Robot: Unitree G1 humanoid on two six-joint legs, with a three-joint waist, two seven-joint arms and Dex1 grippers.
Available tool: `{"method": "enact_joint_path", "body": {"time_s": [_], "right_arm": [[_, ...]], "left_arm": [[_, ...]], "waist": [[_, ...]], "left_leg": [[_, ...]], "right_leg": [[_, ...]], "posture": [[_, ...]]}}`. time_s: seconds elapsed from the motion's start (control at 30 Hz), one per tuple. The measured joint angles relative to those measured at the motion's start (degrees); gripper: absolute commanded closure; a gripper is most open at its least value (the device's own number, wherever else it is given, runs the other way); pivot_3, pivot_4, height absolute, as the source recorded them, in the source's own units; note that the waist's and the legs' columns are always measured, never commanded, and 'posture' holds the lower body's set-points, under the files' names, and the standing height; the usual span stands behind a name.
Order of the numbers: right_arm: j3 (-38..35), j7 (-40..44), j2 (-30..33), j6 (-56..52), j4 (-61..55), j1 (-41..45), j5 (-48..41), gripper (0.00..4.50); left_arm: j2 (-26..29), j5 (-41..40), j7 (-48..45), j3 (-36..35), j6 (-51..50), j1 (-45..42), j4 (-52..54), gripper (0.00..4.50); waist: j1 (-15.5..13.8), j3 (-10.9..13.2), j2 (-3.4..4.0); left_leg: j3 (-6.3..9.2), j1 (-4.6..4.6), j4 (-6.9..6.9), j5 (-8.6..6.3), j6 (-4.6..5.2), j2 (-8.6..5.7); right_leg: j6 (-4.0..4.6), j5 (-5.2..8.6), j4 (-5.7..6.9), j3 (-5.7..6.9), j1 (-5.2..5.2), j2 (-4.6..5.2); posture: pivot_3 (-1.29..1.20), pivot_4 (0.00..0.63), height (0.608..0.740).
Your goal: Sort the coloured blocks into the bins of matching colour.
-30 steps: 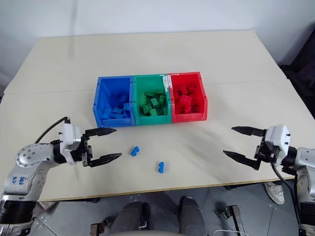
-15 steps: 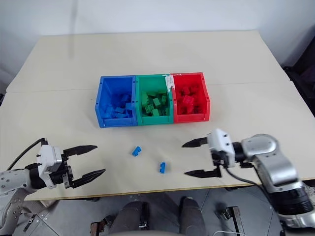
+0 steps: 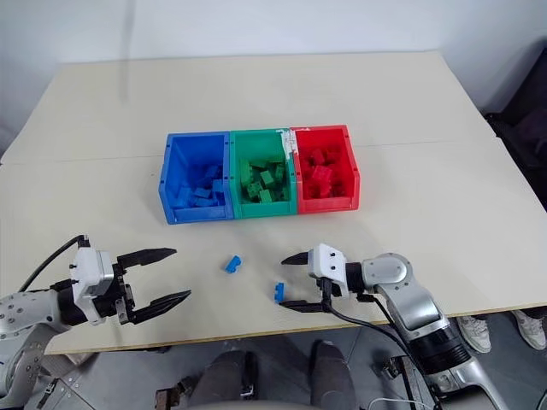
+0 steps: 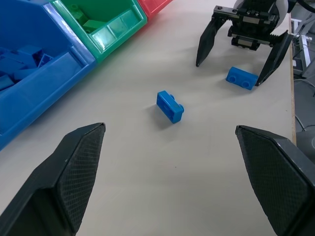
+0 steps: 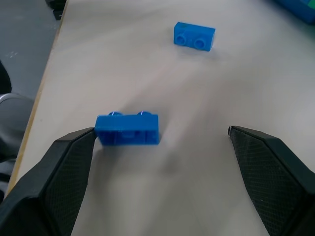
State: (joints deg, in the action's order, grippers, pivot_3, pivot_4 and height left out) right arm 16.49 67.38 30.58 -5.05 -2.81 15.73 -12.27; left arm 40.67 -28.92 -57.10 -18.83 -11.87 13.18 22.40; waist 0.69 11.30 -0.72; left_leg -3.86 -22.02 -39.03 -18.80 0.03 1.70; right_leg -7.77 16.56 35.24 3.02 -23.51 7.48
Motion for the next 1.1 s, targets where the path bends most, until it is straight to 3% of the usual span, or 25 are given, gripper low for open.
{"method": "enact_joint_path", "body": {"time_s": [0.23, 0.27, 0.5, 0.7, 0.83, 1.03, 1.1], "right_arm": [[0.12, -0.15, 0.0, 0.66, -0.03, -0.36, 0.11, 3.0], [0.12, -0.14, -0.01, 0.89, 0.07, -0.35, 0.13, 3.06], [0.32, -0.67, -0.97, -1.93, 0.49, 2.65, -0.68, 3.06], [-3.66, -5.76, -8.9, -14.51, -0.44, 19.5, -8.05, 3.06], [-3.18, -9.13, -16.12, -14.42, 7.63, 29.61, -6.88, 3.06], [-0.38, -19.69, -25.87, -4.13, 31.84, 44.92, 4.51, 3.06], [-0.6, -21.53, -27.35, -0.2, 37.46, 46.76, 6.5, 2.33]], "left_arm": [[-0.6, 0.01, 1.41, -0.07, 0.02, 0.88, -0.04, 0.0], [-0.67, 0.02, 1.58, -0.07, 0.05, 0.92, -0.09, 0.0], [-2.12, 0.54, 3.47, -0.89, 1.25, 2.91, -0.62, 0.0], [-4.72, 1.13, 6.48, -4.16, 3.1, 6.13, -1.92, 0.0], [-6.22, 1.9, 7.69, -4.8, 4.08, 7.5, -3.0, 0.0], [-7.32, 2.51, 9.28, -4.84, 5.94, 7.49, -3.1, 0.0], [-7.7, 2.66, 9.98, -4.85, 6.37, 7.47, -3.11, 0.0]], "waist": [[0.04, -0.01, -0.01], [0.04, -0.01, -0.01], [0.77, 0.0, -0.01], [1.44, 0.0, 0.0], [1.34, -0.01, -0.02], [1.69, -0.02, -0.02], [1.83, -0.02, -0.03]], "left_leg": [[0.01, 0.0, 0.0, -0.01, 0.01, 0.0], [0.01, 0.0, 0.0, -0.01, 0.01, 0.0], [0.01, 0.0, 0.0, -0.01, 0.01, 0.02], [0.06, 0.01, 0.0, 0.02, -0.12, 0.13], [0.1, -0.03, 0.01, 0.01, -0.14, 0.12], [0.09, -0.16, 0.01, -0.02, -0.15, 0.06], [0.07, -0.18, 0.01, -0.09, -0.13, 0.06]], "right_leg": [[0.0, 0.0, -0.02, 0.0, 0.01, 0.02], [0.0, 0.0, -0.01, 0.0, 0.01, 0.02], [0.0, 0.0, 0.03, -0.01, -0.01, 0.03], [0.17, 0.09, 0.32, 0.12, -0.18, 0.04], [0.25, 0.12, 0.38, 0.17, -0.22, 0.09], [0.32, 0.12, 0.6, 0.34, -0.32, 0.2], [0.34, 0.14, 0.58, 0.47, -0.33, 0.23]], "posture": [[0.0, 0.15, 0.74], [0.0, 0.15, 0.74], [0.0, 0.15, 0.74], [0.0, 0.15, 0.74], [0.0, 0.15, 0.74], [0.0, 0.15, 0.74], [0.0, 0.15, 0.74]]}}
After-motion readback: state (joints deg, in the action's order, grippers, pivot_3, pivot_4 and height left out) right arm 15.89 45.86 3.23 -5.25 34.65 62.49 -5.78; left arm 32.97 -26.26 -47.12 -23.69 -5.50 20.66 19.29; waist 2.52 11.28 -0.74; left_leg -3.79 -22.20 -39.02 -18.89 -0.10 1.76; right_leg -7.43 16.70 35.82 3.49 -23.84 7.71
